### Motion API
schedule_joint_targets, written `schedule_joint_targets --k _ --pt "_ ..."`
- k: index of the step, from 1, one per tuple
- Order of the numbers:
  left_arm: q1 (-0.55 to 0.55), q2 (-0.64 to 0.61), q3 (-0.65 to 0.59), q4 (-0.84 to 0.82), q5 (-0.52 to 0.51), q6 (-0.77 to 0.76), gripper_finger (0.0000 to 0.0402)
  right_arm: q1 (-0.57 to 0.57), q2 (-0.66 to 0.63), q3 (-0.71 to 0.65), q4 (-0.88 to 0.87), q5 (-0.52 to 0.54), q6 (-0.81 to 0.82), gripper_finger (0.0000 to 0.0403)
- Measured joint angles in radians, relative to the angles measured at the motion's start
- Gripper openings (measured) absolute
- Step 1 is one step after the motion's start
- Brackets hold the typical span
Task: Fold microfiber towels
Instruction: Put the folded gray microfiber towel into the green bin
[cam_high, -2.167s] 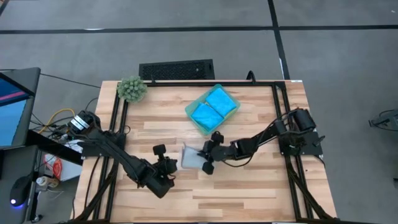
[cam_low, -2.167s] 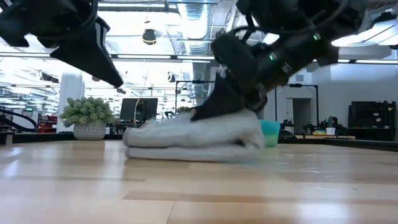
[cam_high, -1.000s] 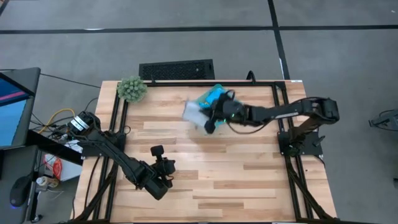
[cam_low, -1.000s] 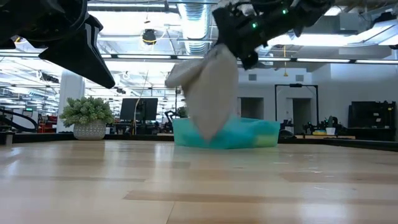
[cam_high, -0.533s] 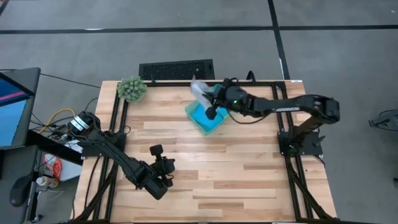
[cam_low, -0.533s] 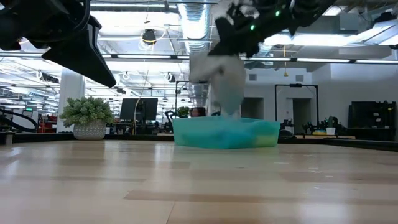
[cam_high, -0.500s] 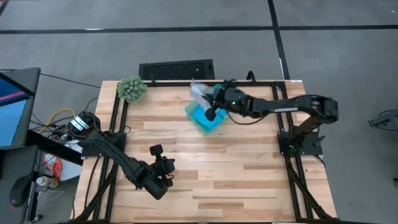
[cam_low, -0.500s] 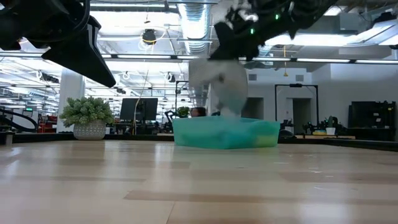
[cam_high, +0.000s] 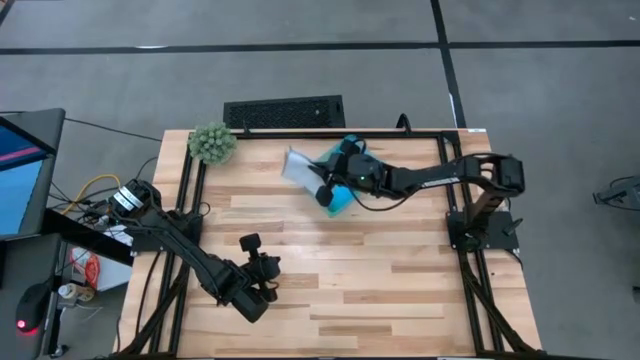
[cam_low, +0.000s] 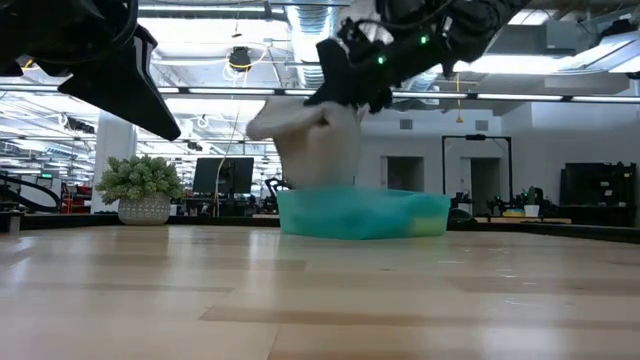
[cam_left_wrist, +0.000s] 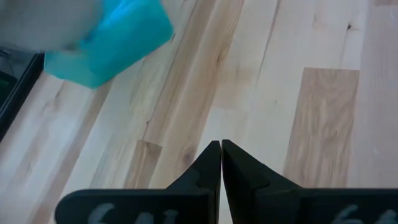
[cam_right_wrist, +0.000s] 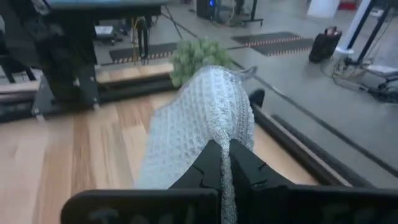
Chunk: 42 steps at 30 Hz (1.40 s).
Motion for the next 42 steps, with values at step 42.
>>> schedule_joint_targets --k 42 --pt "-0.001 0.001 0.0 0.013 0.01 -0.034 0.0004 -0.009 0.092 0.009 -0.225 0.106 0.147 0.0048"
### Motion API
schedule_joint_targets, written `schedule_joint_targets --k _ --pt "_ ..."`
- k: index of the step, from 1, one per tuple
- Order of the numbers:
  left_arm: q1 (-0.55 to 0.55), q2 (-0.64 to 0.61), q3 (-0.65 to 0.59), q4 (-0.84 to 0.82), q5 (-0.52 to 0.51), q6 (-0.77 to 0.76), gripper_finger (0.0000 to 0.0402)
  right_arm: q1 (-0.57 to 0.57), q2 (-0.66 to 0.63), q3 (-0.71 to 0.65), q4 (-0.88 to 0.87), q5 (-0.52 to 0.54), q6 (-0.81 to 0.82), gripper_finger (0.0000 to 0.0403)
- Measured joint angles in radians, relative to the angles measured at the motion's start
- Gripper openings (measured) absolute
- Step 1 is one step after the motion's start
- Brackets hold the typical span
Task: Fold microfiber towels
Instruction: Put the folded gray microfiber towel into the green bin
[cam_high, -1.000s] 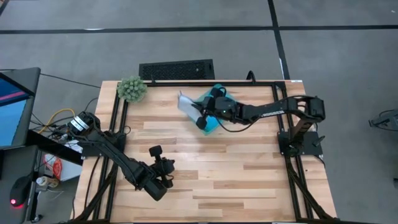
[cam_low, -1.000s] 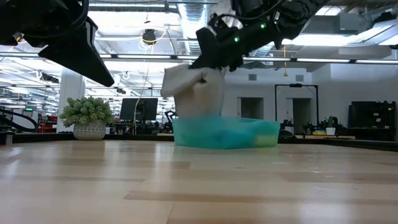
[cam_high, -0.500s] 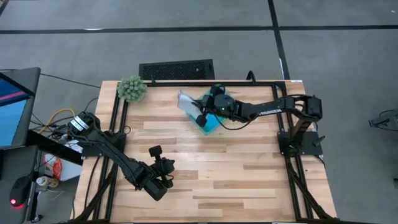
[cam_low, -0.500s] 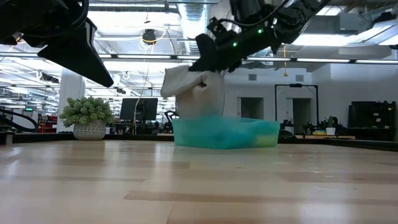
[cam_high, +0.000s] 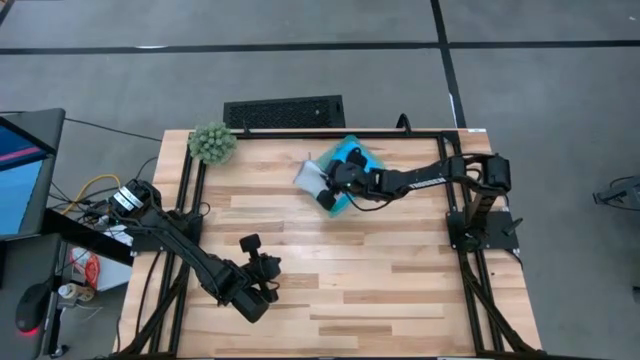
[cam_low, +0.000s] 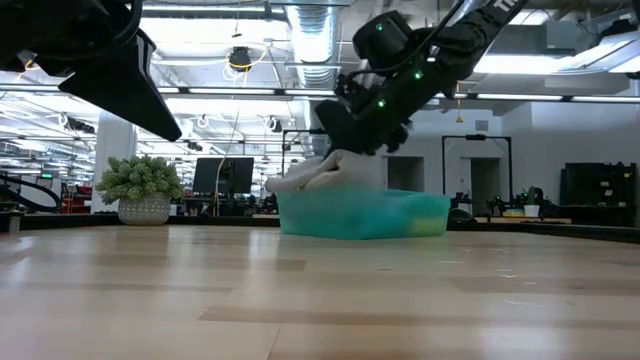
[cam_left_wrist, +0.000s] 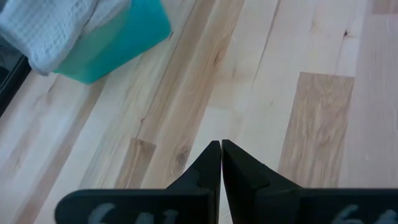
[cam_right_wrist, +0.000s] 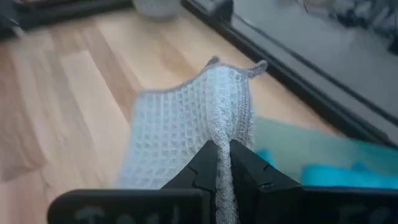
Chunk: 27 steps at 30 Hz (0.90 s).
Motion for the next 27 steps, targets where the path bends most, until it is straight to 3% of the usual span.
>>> schedule_joint_targets --k 6,14,27 --pt "0.0 0.0 0.0 0.017 0.0 0.0 0.0004 -0.013 0.0 0.0 -0.124 -0.009 0.09 0.0057" --pt "0.0 0.0 0.0 0.026 0.0 -0.002 0.0004 -0.013 -0.007 0.0 -0.197 -0.008 0.093 0.0093" --pt "0.0 0.0 0.0 0.025 0.03 -0.016 0.0004 0.033 -0.202 -0.036 -0.198 -0.059 0.043 0.0128"
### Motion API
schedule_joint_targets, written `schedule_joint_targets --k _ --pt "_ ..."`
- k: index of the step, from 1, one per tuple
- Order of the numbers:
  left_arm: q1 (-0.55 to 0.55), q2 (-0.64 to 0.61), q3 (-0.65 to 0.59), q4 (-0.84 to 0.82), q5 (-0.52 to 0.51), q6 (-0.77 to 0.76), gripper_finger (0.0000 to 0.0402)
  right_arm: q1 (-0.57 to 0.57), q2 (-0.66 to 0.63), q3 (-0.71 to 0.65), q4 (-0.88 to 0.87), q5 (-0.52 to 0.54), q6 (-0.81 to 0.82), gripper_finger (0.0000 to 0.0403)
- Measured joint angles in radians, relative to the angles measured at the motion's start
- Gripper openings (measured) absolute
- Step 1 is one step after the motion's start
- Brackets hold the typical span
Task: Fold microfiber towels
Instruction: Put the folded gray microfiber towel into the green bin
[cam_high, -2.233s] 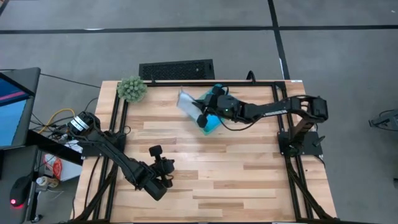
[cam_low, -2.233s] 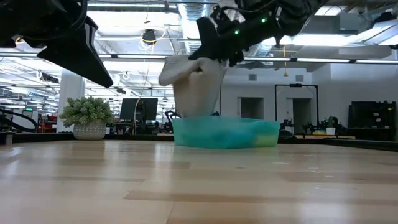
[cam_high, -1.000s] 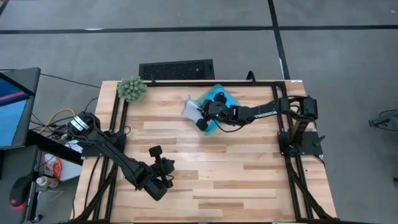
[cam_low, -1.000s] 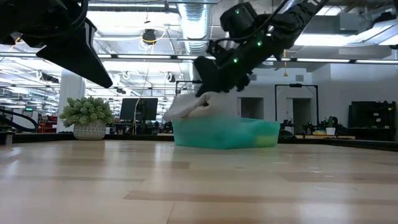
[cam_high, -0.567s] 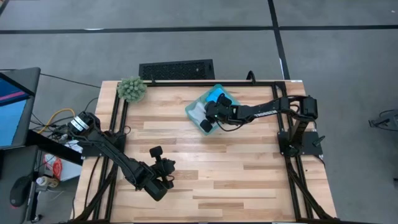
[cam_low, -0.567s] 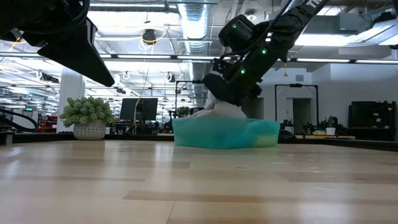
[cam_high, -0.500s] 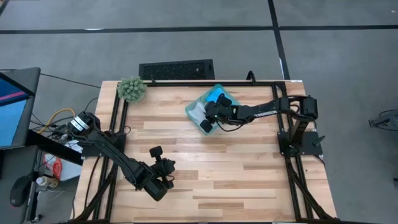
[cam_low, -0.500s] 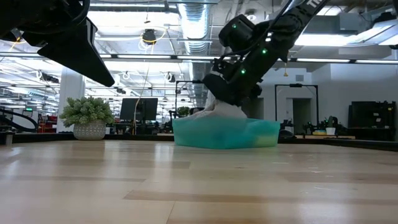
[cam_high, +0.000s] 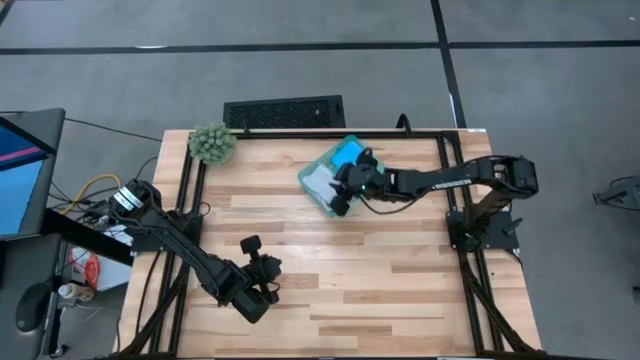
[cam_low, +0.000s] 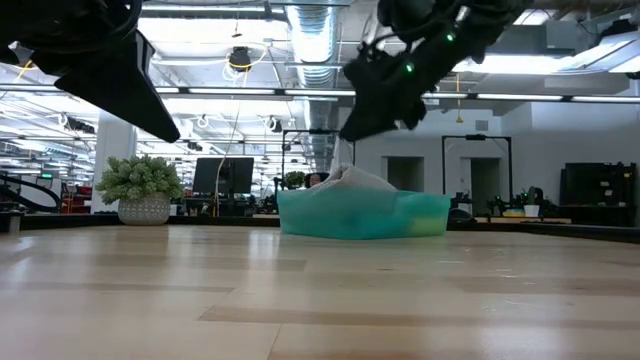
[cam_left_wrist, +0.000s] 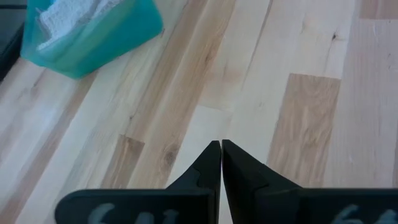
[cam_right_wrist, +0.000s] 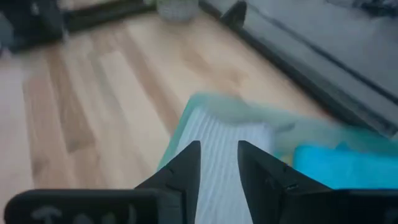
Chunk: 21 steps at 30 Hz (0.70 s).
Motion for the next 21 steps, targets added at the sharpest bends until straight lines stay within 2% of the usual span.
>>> schedule_joint_targets --k 3,8,10,15,21 --pt "0.0 0.0 0.0 0.0 -0.017 -0.007 0.0004 0.026 0.005 -0.054 -0.001 -0.006 0.021 0.0116" --pt "0.0 0.0 0.0 -0.001 -0.019 -0.006 0.0004 0.041 0.042 -0.145 0.092 -0.043 0.046 0.0098" --pt "0.0 0.0 0.0 0.0 -0.023 -0.004 0.0004 0.039 0.07 -0.135 0.159 -0.082 0.037 0.0094" --pt "0.0 0.0 0.0 0.011 -0.043 -0.007 0.0004 0.021 0.161 -0.118 0.151 -0.213 0.035 0.0091" --pt "0.0 0.0 0.0 0.011 -0.045 0.0 0.0004 0.01 0.196 -0.066 0.115 -0.234 0.018 0.0091"
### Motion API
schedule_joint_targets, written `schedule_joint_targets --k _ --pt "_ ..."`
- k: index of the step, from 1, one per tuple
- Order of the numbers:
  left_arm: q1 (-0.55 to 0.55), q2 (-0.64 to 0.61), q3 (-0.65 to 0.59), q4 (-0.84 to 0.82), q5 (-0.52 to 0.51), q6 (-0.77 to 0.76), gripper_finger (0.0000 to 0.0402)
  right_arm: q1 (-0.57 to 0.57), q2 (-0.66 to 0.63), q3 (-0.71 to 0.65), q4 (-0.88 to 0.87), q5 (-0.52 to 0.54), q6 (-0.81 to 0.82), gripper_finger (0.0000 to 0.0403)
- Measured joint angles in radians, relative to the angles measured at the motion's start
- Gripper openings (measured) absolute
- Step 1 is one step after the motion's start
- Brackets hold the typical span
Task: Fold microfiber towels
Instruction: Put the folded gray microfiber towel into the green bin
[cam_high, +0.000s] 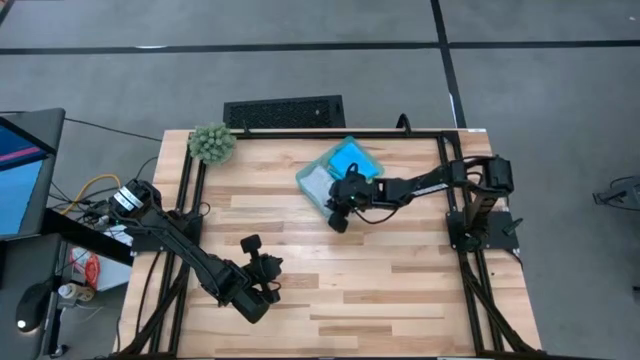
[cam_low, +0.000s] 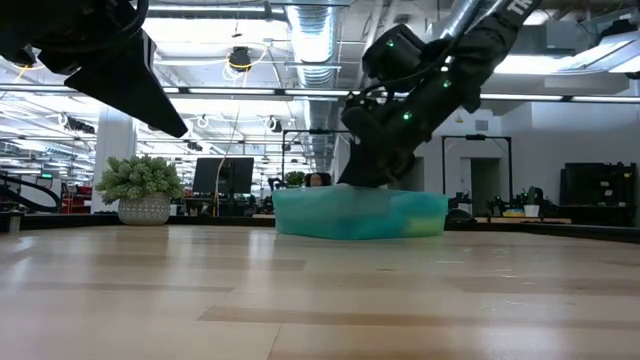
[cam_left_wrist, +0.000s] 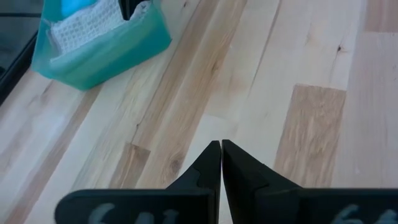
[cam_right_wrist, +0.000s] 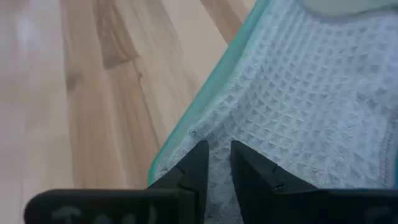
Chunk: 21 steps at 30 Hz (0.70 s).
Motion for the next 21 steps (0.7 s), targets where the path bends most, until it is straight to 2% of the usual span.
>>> schedule_joint_targets --k 4,7,11,15,21 --pt "0.0 0.0 0.0 -0.007 0.0 0.003 0.0004 -0.007 -0.072 0.022 -0.02 0.022 -0.056 0.0091" --pt "0.0 0.0 0.0 -0.011 -0.002 0.003 0.0004 -0.021 -0.155 0.029 -0.01 0.103 -0.085 0.0091" --pt "0.0 0.0 0.0 -0.011 -0.037 0.001 0.0004 -0.063 -0.18 0.026 -0.047 0.162 -0.102 0.0091" --pt "0.0 0.0 0.0 -0.011 -0.078 0.035 0.0004 -0.108 -0.134 0.025 -0.069 0.129 -0.069 0.0091" --pt "0.003 0.0 0.0 -0.011 -0.061 0.029 0.0004 -0.103 0.001 0.026 -0.068 0.025 -0.035 0.0091"
